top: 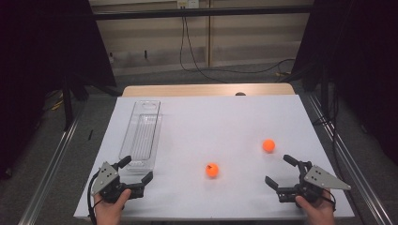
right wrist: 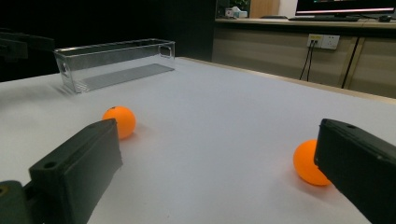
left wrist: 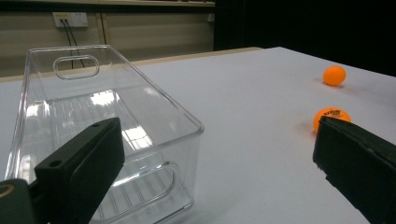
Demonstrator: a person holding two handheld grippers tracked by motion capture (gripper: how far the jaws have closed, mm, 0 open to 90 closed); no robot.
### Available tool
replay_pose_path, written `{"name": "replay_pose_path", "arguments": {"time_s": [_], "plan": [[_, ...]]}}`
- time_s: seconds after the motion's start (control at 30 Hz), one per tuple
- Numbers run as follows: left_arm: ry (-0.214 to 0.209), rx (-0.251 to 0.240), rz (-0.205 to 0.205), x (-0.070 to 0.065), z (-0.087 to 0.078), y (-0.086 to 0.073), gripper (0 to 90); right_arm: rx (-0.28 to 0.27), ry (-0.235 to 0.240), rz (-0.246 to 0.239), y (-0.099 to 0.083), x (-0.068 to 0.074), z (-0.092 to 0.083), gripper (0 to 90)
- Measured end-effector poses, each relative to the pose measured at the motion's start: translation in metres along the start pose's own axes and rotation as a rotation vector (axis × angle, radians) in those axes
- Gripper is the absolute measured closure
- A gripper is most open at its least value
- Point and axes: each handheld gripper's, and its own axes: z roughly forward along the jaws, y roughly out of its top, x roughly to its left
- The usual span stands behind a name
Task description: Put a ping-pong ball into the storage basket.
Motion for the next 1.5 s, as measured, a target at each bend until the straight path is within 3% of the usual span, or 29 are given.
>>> {"name": "replay_pose_path", "arguments": {"time_s": [0.47, 0.87, 1.5], "plan": [[-0.014, -0.008, -0.023, -0.001, 0.003, 0.002, 2.1, -0.002, 0.007, 0.0, 0.0, -0.001, 0.0, 0.6], [-0.039, 0.005, -0.004, -0.003, 0.008, 0.005, 2.1, -0.006, 0.007, 0.005, 0.0, -0.002, -0.002, 0.3], [-0.075, 0.001, -0.019, -0.012, 0.016, 0.013, 1.4, -0.01, 0.008, 0.008, 0.0, -0.003, -0.003, 0.5]]}}
